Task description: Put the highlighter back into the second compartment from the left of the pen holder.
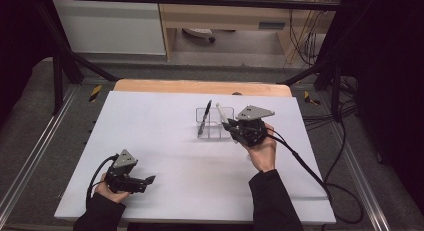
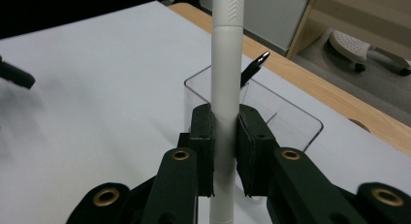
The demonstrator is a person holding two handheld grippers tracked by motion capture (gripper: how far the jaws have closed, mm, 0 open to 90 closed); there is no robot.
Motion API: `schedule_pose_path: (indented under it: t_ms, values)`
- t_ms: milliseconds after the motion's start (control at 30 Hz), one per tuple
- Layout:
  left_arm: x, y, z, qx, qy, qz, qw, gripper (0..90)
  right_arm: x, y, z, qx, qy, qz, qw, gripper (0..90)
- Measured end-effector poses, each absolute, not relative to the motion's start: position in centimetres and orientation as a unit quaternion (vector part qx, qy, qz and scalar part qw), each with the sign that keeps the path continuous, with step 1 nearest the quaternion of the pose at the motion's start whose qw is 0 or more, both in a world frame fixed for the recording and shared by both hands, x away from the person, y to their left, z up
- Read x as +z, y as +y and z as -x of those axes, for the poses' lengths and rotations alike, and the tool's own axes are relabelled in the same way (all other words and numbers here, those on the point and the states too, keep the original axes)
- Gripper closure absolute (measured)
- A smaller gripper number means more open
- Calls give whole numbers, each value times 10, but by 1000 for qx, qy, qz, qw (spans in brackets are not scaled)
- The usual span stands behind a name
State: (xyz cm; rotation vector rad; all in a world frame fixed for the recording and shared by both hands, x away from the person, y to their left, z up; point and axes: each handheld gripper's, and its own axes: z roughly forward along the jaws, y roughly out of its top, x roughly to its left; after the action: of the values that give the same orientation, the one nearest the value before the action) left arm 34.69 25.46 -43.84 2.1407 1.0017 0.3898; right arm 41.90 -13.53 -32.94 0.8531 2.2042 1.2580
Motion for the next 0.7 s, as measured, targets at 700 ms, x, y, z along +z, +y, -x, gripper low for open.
schedule_pose_path:
  t_ms: [700]
  values:
    - [-440,258,-349,144,394,-829,370,103,-322,-114,-468,536,717,-384,225,787]
